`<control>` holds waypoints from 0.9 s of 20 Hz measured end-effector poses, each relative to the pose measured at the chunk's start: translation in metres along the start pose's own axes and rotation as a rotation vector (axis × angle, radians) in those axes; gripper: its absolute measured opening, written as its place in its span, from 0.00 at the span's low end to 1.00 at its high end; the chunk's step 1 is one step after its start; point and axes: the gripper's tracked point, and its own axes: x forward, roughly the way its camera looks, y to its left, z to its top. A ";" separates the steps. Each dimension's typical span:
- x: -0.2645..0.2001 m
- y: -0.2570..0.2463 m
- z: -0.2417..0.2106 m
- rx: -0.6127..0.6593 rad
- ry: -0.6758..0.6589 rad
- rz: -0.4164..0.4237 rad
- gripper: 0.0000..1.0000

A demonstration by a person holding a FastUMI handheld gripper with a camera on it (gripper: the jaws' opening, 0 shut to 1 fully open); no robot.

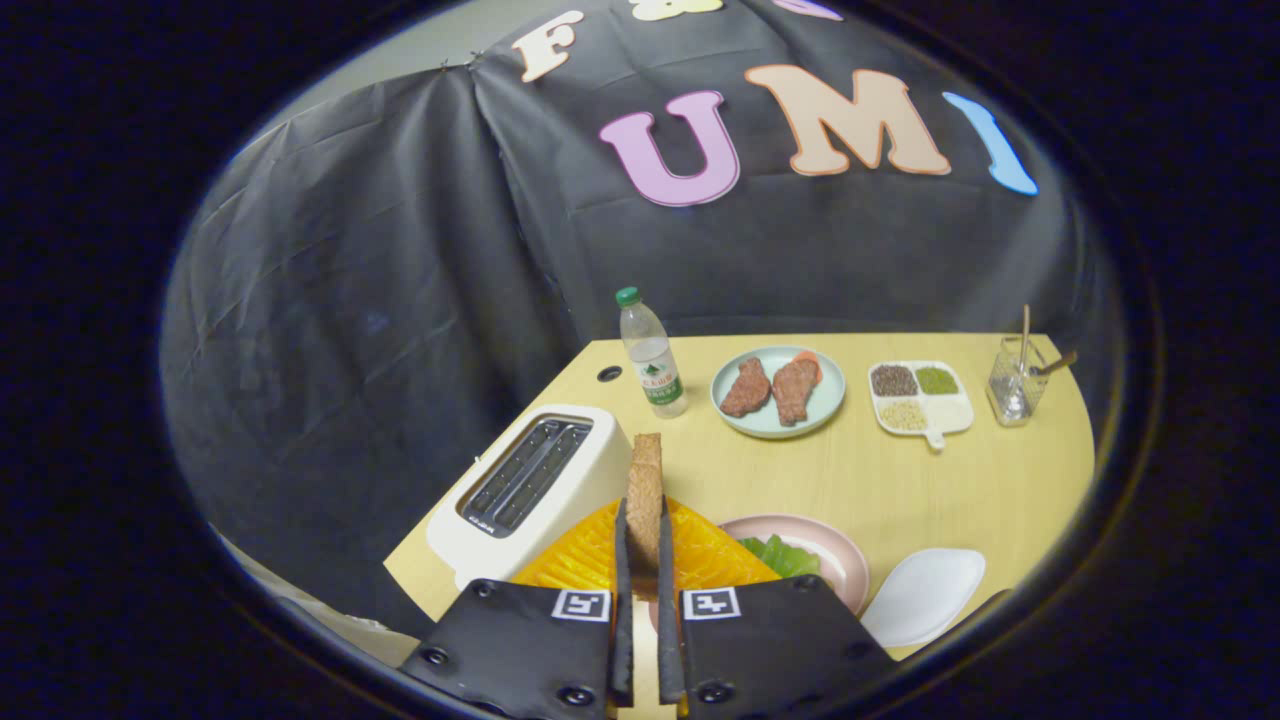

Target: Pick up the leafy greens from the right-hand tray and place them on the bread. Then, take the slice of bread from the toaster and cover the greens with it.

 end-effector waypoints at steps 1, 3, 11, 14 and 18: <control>0.003 -0.006 -0.006 0.020 0.003 0.001 0.12; 0.005 -0.019 -0.018 0.058 0.016 -0.005 0.12; 0.010 -0.078 -0.064 0.185 0.071 -0.081 0.12; 0.009 -0.104 -0.078 0.202 0.090 -0.136 0.12; 0.008 -0.125 -0.104 0.227 0.142 -0.177 0.23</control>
